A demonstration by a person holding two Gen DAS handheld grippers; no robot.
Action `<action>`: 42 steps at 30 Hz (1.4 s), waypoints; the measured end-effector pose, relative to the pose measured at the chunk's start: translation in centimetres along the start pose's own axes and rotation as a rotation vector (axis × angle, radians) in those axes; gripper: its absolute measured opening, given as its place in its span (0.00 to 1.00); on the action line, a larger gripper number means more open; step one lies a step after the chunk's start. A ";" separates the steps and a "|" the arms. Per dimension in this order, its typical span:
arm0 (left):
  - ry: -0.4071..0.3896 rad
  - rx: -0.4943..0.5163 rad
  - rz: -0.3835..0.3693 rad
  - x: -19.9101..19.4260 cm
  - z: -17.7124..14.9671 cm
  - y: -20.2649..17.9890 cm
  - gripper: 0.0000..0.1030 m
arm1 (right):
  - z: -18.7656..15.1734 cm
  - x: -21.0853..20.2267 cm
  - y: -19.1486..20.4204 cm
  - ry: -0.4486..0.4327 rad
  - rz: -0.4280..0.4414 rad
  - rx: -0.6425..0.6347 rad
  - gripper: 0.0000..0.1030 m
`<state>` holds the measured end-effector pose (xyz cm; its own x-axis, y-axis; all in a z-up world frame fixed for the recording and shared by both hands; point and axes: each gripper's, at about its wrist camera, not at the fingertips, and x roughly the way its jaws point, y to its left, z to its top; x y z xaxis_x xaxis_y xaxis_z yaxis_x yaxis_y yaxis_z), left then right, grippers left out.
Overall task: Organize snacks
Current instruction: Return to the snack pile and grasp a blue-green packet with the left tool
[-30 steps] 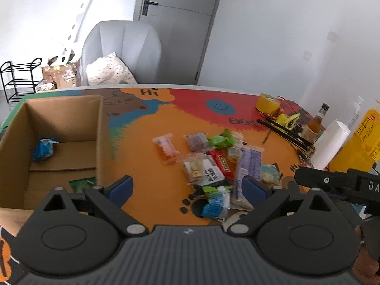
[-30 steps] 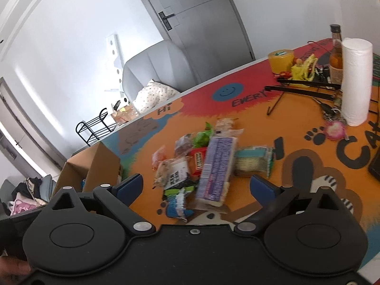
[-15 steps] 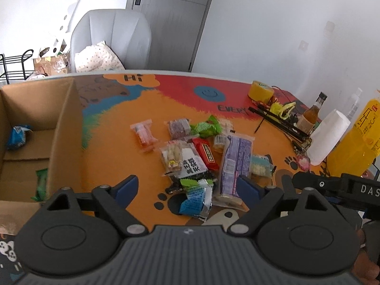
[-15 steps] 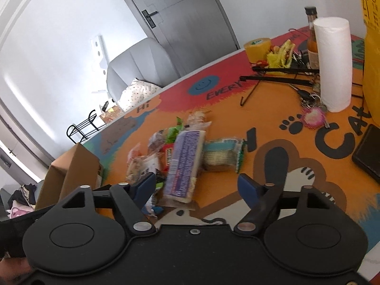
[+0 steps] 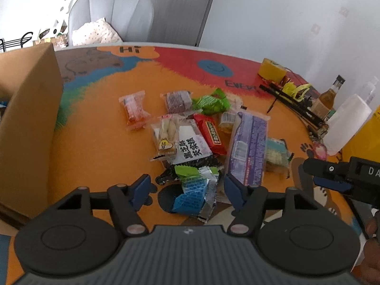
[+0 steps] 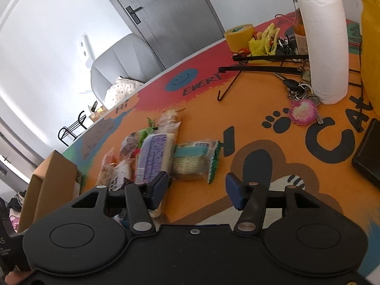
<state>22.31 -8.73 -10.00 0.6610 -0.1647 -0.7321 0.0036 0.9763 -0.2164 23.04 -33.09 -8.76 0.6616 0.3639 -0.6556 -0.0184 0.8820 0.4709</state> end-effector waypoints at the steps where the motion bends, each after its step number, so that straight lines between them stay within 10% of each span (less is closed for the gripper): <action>1: 0.005 -0.002 0.003 0.3 0.0 0.0 0.63 | 0.1 0.3 -0.1 0.003 -0.001 0.001 0.54; 18: 0.012 -0.025 0.031 0.5 0.1 1.3 0.38 | 1.6 4.7 -0.9 0.007 -0.003 0.008 0.54; 32: -0.009 -0.042 0.036 -0.8 -0.3 2.1 0.38 | -0.5 2.9 -0.9 0.035 -0.009 0.030 0.00; 42: -0.012 -0.043 0.026 -1.3 -0.7 2.2 0.38 | -1.6 1.6 0.7 0.053 -0.009 -0.055 0.17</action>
<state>20.88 -6.49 -9.96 0.6693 -0.1372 -0.7302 -0.0459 0.9733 -0.2249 22.88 -31.37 -10.44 0.6217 0.3702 -0.6902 -0.0549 0.8997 0.4330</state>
